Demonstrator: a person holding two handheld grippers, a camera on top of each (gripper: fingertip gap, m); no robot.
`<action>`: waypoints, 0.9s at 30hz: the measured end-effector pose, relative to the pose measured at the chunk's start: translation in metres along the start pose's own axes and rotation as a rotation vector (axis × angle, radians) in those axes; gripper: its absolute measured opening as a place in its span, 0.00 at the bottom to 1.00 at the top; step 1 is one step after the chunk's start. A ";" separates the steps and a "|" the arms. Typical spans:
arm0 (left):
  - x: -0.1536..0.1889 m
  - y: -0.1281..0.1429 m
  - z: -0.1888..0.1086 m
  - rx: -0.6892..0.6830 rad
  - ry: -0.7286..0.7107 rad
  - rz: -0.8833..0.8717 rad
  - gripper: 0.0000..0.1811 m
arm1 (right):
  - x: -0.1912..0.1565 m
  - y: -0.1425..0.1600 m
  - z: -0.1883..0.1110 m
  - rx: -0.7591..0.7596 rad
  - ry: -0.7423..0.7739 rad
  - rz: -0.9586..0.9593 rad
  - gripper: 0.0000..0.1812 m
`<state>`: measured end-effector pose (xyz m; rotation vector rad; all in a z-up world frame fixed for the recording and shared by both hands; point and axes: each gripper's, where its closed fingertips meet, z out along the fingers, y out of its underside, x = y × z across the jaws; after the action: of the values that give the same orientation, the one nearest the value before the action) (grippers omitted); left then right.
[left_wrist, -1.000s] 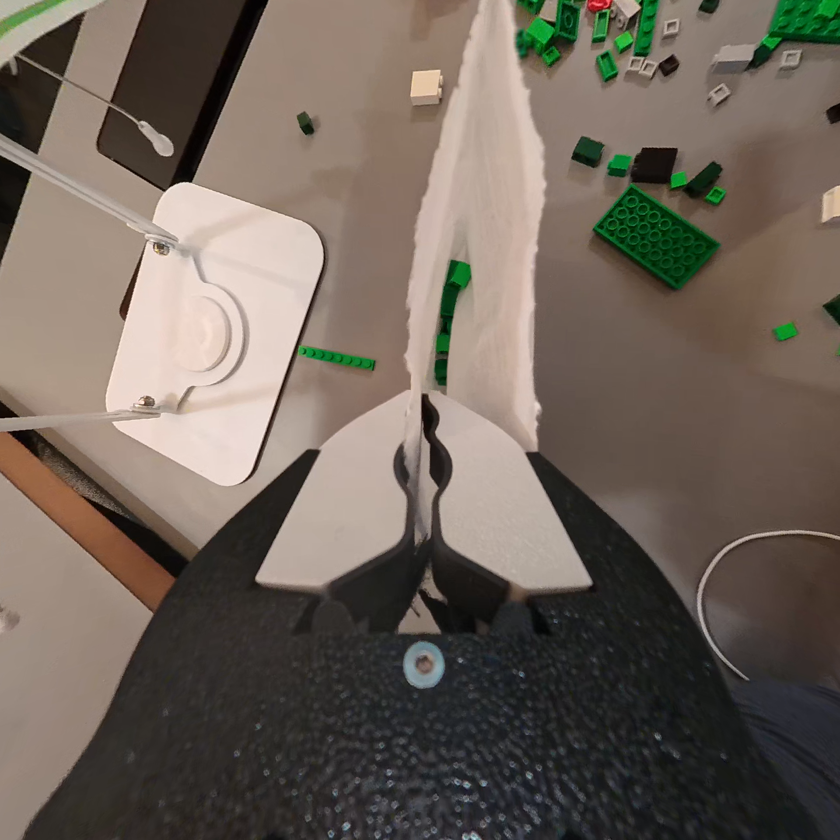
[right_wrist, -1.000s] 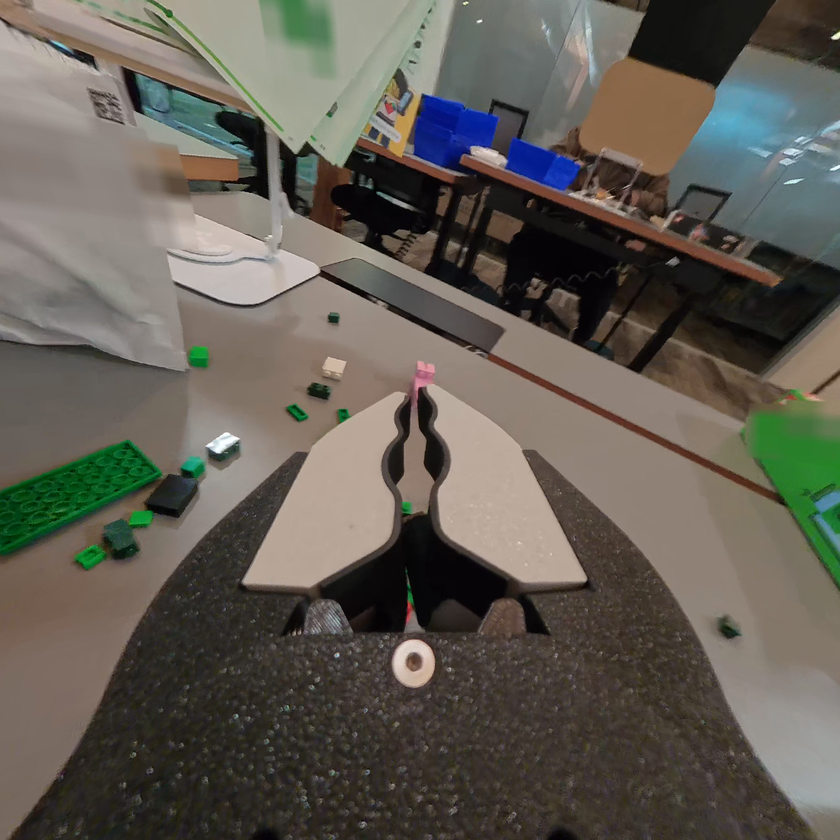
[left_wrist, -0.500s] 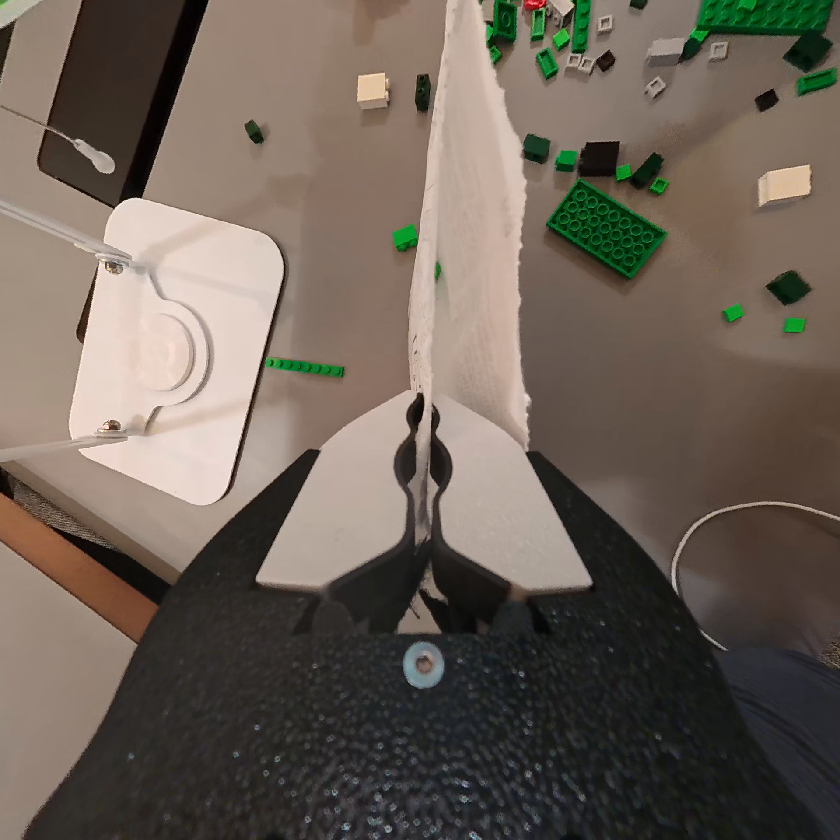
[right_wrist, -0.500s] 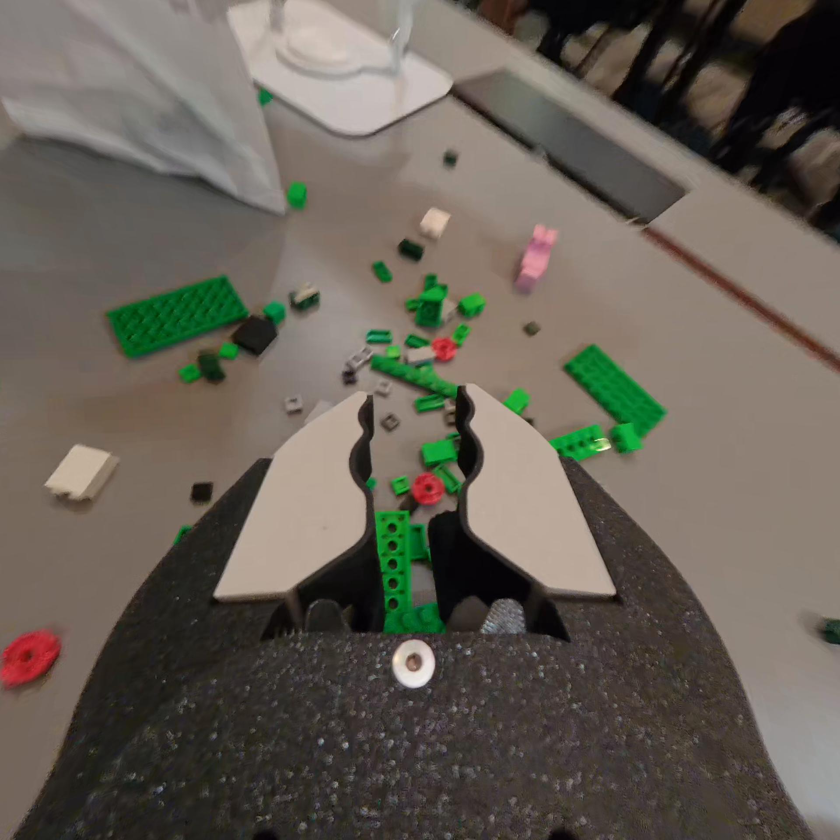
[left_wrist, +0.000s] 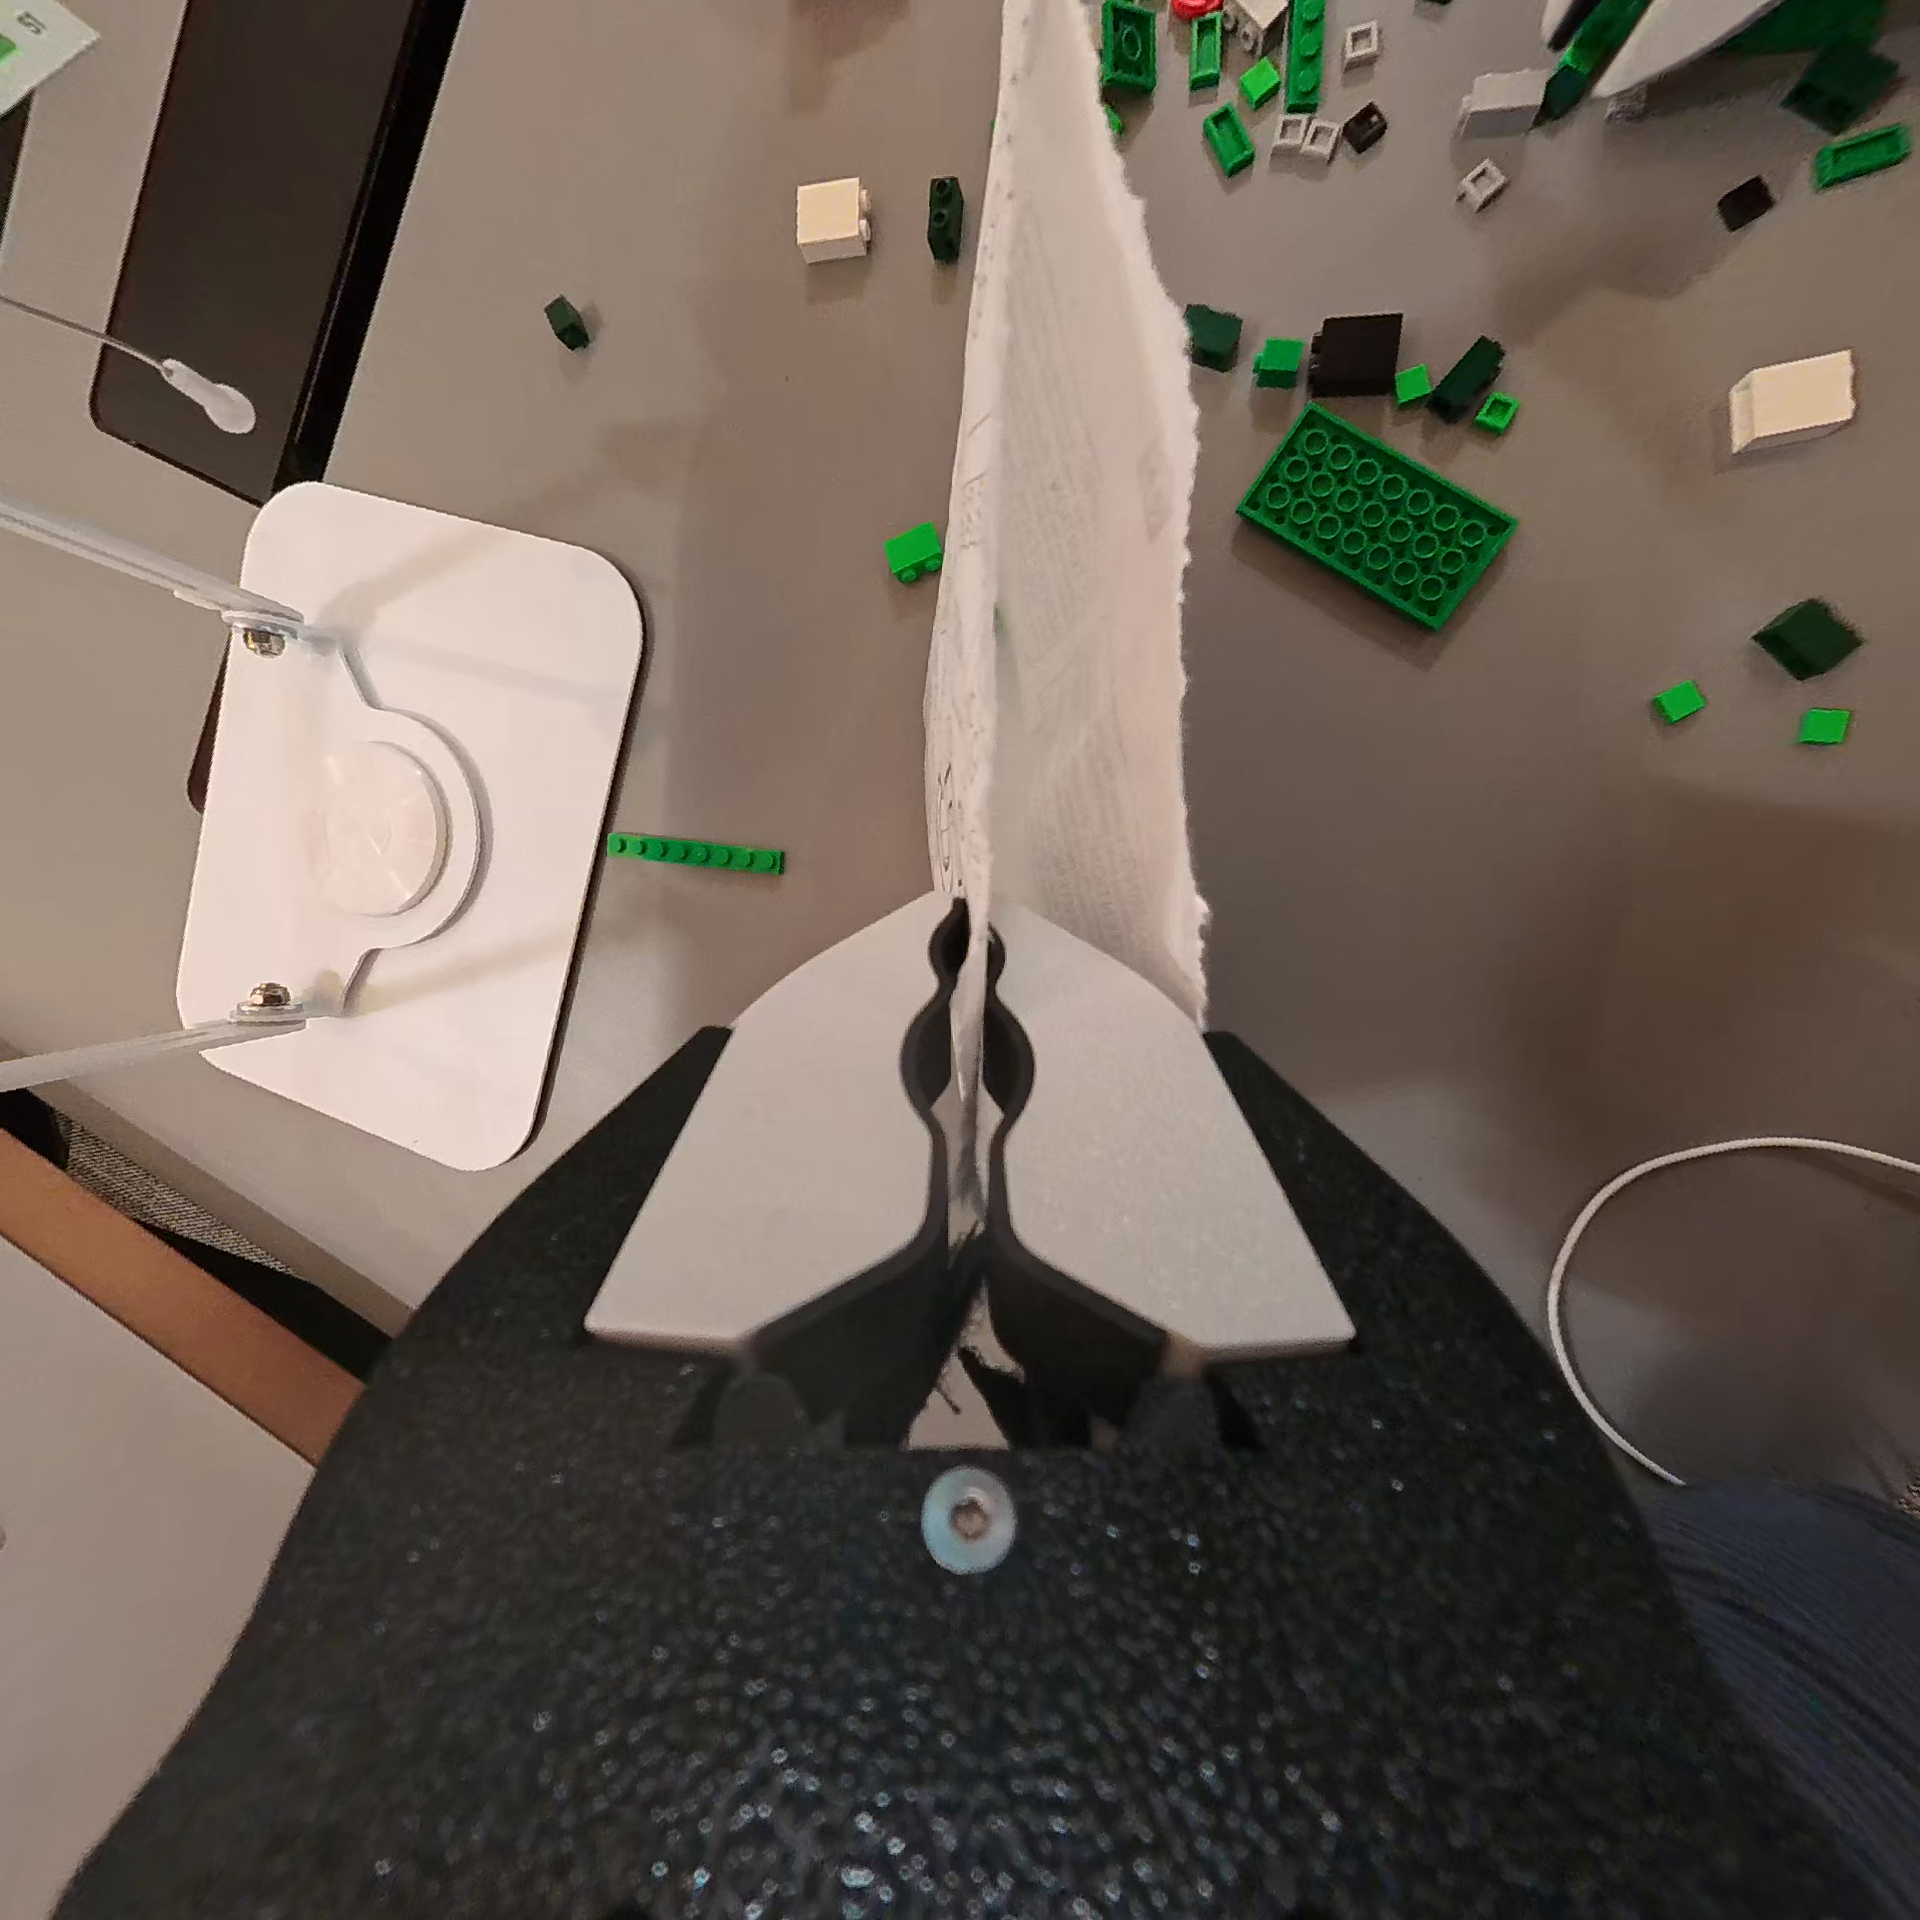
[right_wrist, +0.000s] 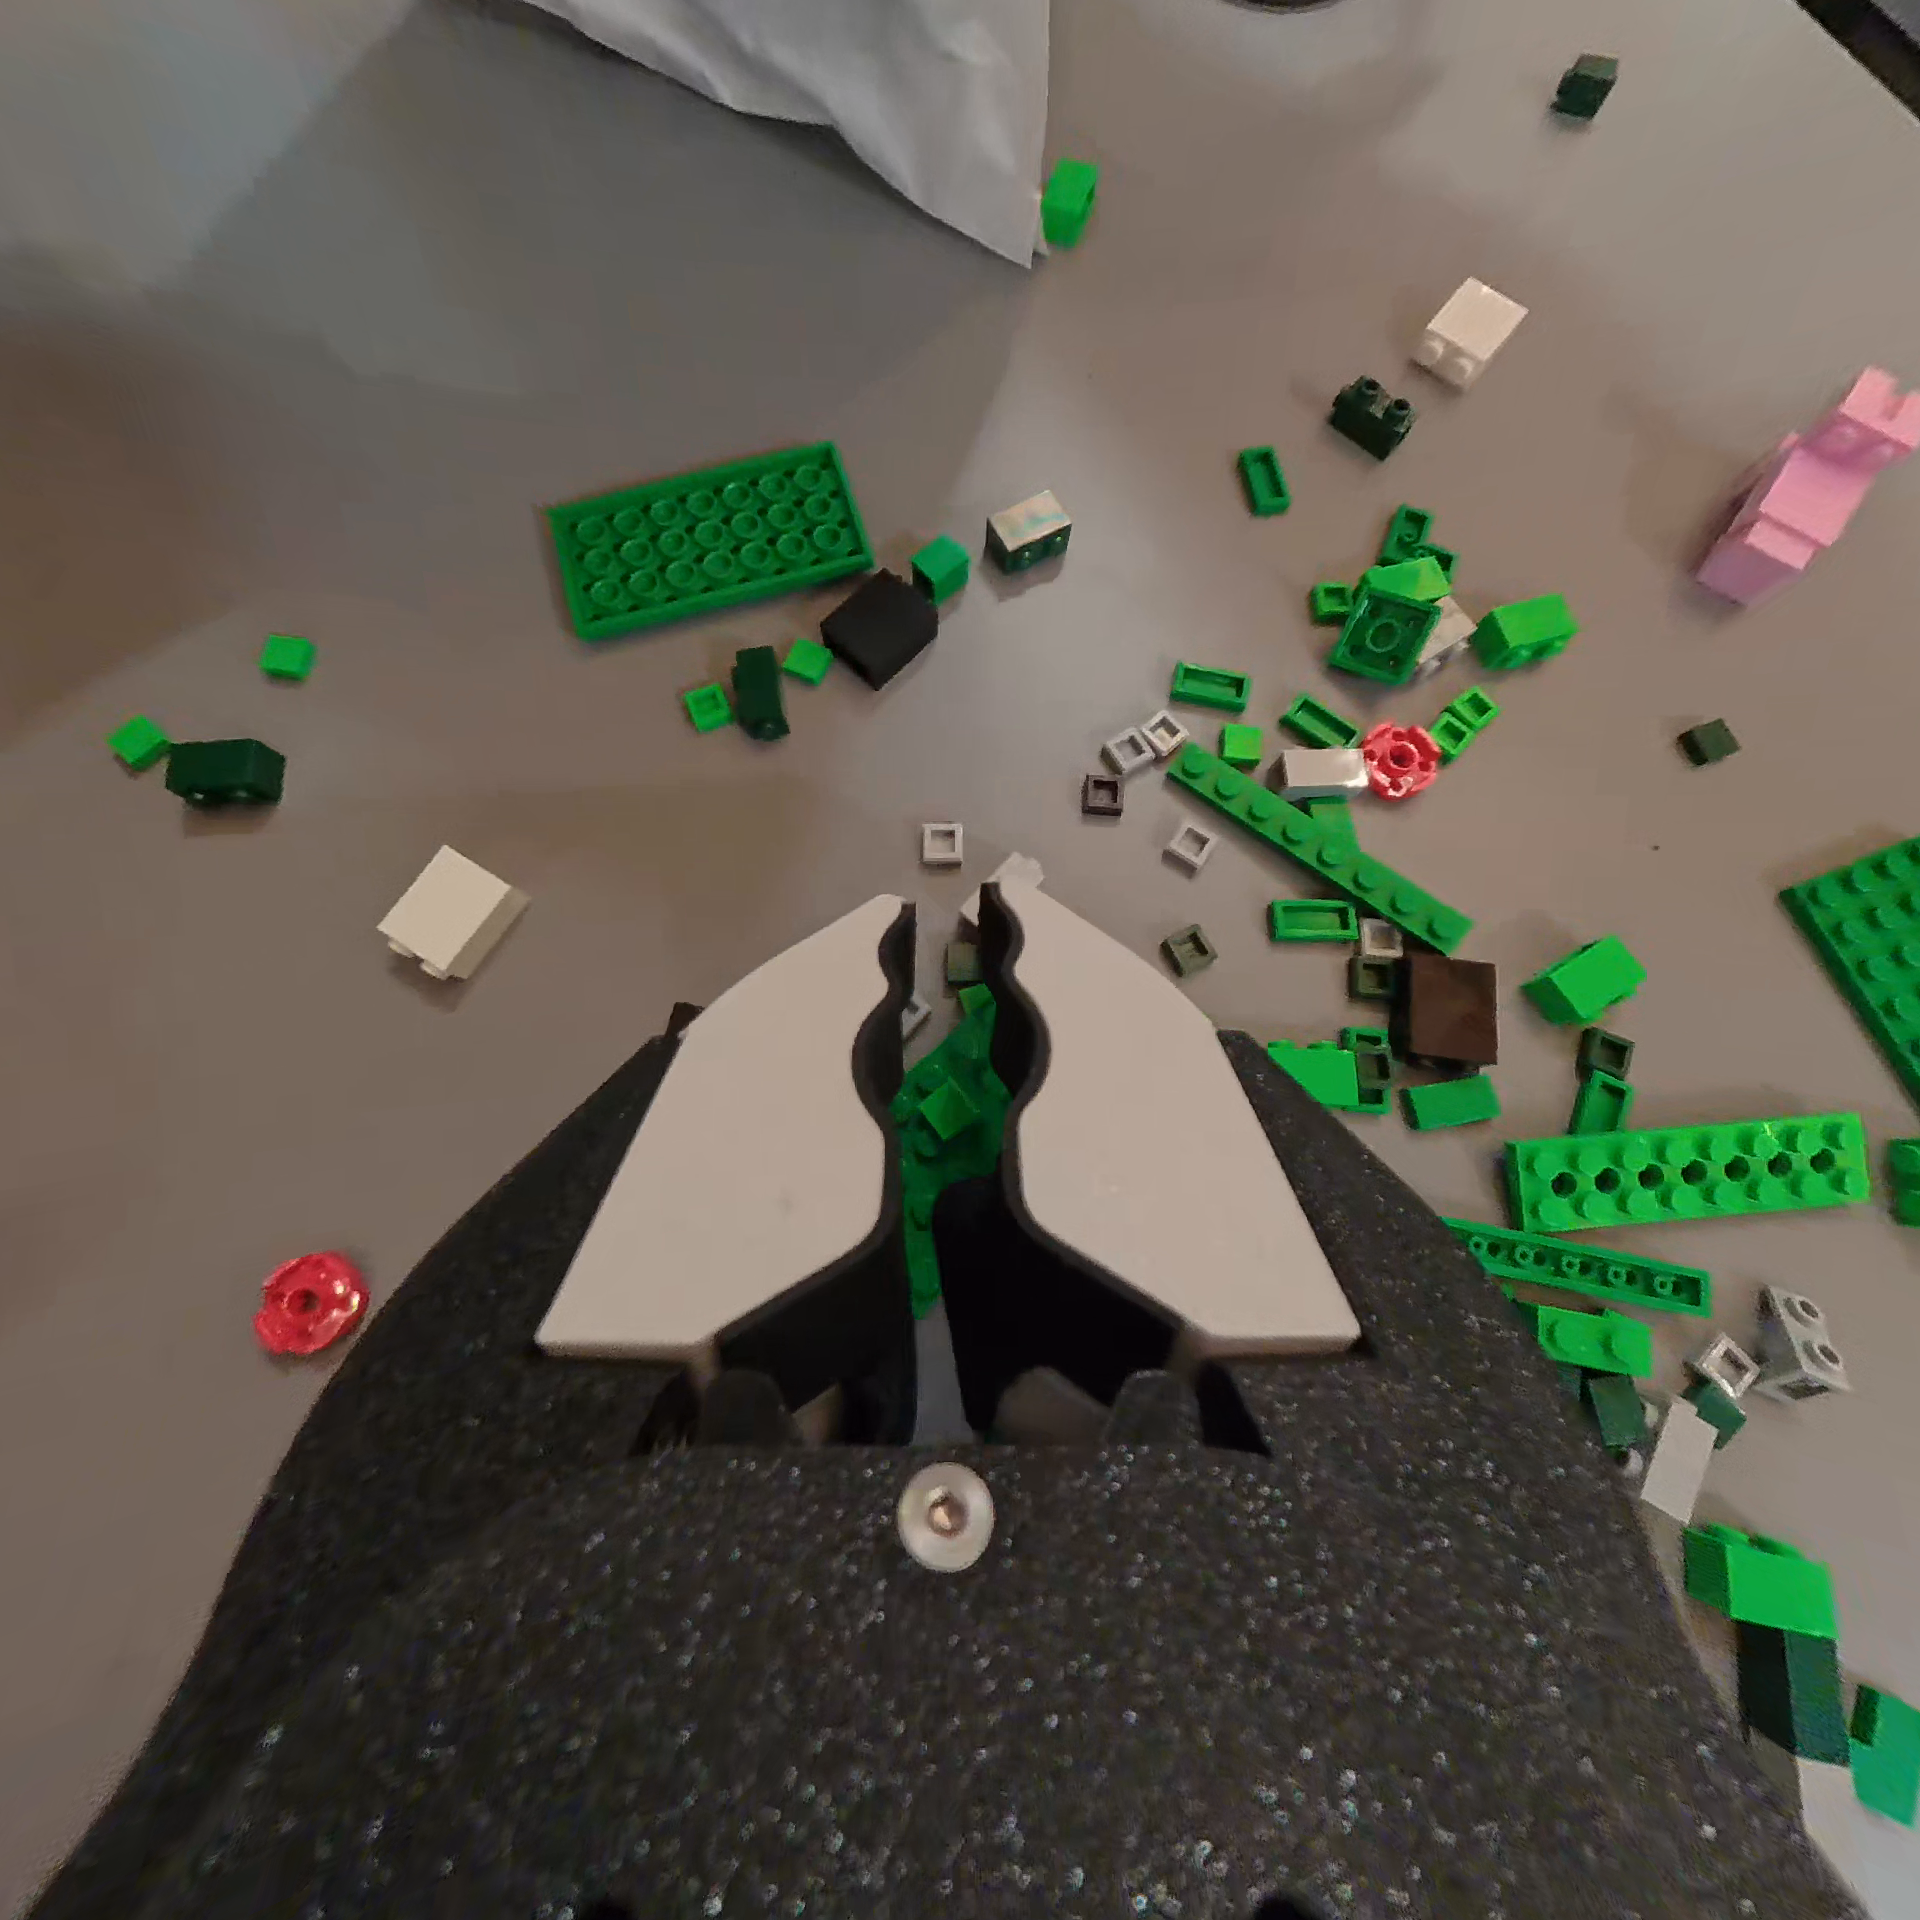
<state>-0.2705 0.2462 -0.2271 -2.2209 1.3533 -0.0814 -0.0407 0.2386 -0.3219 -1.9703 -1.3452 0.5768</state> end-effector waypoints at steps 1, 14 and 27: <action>0.000 0.000 0.000 -0.001 0.001 0.001 0.00 | -0.001 -0.002 0.001 0.008 0.001 -0.003 0.06; 0.002 -0.001 0.001 -0.004 0.006 0.011 0.00 | -0.001 -0.006 0.019 -0.033 0.039 0.047 0.12; 0.005 -0.003 0.002 -0.008 0.011 0.024 0.00 | -0.003 -0.007 0.020 -0.080 0.088 -0.025 0.00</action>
<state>-0.2650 0.2435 -0.2285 -2.2131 1.3884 -0.0801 -0.0602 0.2433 -0.3302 -2.0157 -1.3548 0.4256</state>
